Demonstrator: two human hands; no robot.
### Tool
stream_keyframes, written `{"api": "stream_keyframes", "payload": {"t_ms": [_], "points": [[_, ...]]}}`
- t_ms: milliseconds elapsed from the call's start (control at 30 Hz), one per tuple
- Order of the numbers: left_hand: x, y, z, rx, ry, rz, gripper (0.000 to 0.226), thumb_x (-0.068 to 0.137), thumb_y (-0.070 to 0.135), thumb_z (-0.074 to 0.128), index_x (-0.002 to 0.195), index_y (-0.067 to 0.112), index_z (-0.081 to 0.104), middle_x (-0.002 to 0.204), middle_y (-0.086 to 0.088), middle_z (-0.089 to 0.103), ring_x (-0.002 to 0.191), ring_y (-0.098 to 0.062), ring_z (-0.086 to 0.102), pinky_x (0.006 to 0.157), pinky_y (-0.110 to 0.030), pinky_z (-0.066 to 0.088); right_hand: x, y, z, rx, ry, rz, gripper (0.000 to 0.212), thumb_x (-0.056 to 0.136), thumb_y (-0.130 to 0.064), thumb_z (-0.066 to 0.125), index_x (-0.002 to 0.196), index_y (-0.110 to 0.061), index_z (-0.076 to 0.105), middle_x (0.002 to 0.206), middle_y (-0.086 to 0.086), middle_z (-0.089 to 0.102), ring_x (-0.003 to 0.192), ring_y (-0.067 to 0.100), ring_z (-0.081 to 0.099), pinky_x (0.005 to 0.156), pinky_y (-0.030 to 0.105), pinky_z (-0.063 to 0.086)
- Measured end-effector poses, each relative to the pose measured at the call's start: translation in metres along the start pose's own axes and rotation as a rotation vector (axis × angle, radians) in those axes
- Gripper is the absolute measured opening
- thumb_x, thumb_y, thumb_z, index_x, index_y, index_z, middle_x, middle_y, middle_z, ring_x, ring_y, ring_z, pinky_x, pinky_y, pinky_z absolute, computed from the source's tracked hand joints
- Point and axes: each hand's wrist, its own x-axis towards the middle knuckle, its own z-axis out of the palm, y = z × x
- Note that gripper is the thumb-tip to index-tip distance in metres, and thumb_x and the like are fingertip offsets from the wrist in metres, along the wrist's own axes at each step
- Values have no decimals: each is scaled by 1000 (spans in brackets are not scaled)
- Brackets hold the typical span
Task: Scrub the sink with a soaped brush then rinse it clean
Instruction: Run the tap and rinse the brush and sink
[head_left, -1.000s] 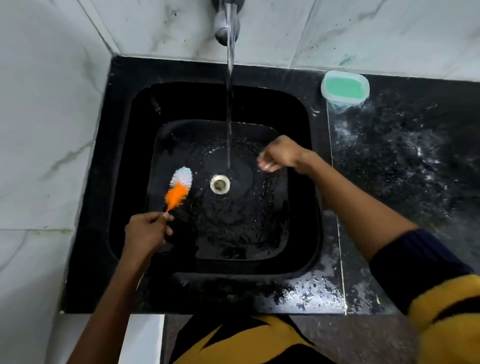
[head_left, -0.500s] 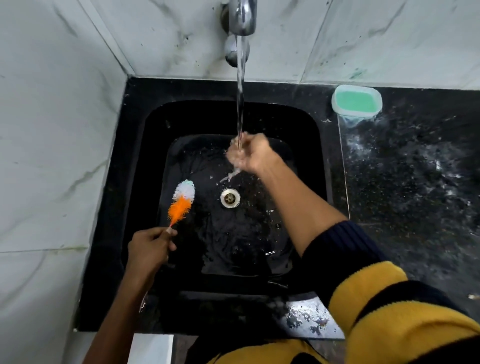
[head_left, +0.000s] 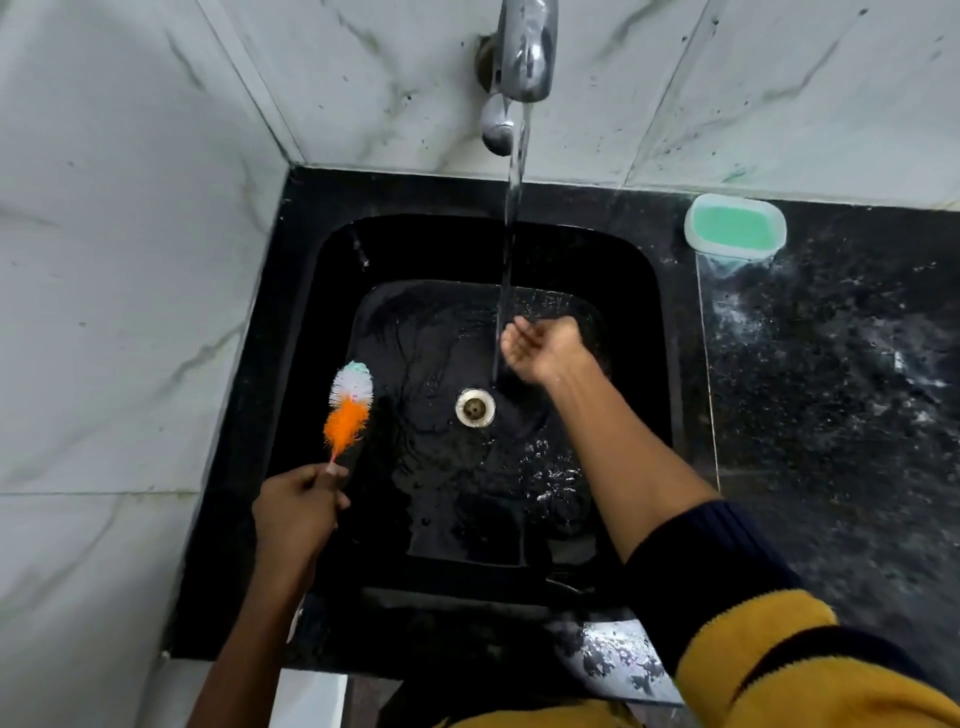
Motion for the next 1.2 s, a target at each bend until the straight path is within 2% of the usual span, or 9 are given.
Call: {"api": "stream_keyframes", "payload": {"t_ms": [200,300,367,433,533,667,800,1033,1200], "points": [[-2,-4,-14,-8,35,-30,26,99,16,56,83,21,76,59,-3,67,48,-16,52,55,-27,44,-4,33,41,-89,-46,59,42,98,-17,19,61,-16,38,56,1,36,47,14,28,44,22,24],[-6,-6,-18,-13,43,-35,25,98,14,56,84,19,76,59,-5,67,47,-16,51,55,-26,42,-12,37,64,-114,-157,92,43,103,-15,23,70,-11,50,65,5,51,49,14,46,40,22,37],[-8,-7,-19,-11,44,-44,25,97,13,56,83,18,76,58,-4,67,45,-16,51,54,-25,42,-23,37,85,-190,-304,23,30,103,-6,29,92,-3,56,86,12,59,70,18,60,60,24,55],[-9,-8,-20,-12,45,-55,25,97,13,57,82,19,76,56,-3,66,44,-15,50,52,-24,42,-35,31,105,-241,-418,-59,24,100,3,33,106,-4,55,92,9,56,84,17,57,91,33,50],[-11,-9,-20,-23,47,-62,26,97,12,57,81,19,76,54,-2,66,43,-16,50,53,-25,42,-46,14,119,-137,-355,-211,36,98,6,39,129,-6,49,103,8,58,94,12,55,102,35,41],[-11,-14,-20,-50,48,-61,24,97,14,57,82,18,77,54,-2,66,40,-13,49,53,-26,42,-34,1,91,-18,-10,-371,24,98,-4,39,80,-14,52,73,-1,50,63,8,46,61,23,43],[-11,-20,-18,-56,32,-64,25,96,13,57,83,19,77,54,-2,66,45,-15,51,57,-26,44,-27,6,49,112,112,-298,34,95,-2,32,67,-17,45,70,-1,48,55,11,45,37,15,37],[-17,-19,-4,-49,-26,-41,23,98,15,57,86,17,76,60,-5,67,50,-18,52,58,-26,44,-24,43,2,-750,-25,-271,15,89,-2,52,92,5,65,87,17,68,73,28,69,72,40,59],[-24,-11,12,-35,-68,-18,23,99,15,56,86,16,75,65,-8,66,50,-14,52,55,-24,42,-39,49,-32,-1518,-23,-463,12,80,-5,61,70,-7,67,68,3,66,59,16,60,49,21,48]]}}
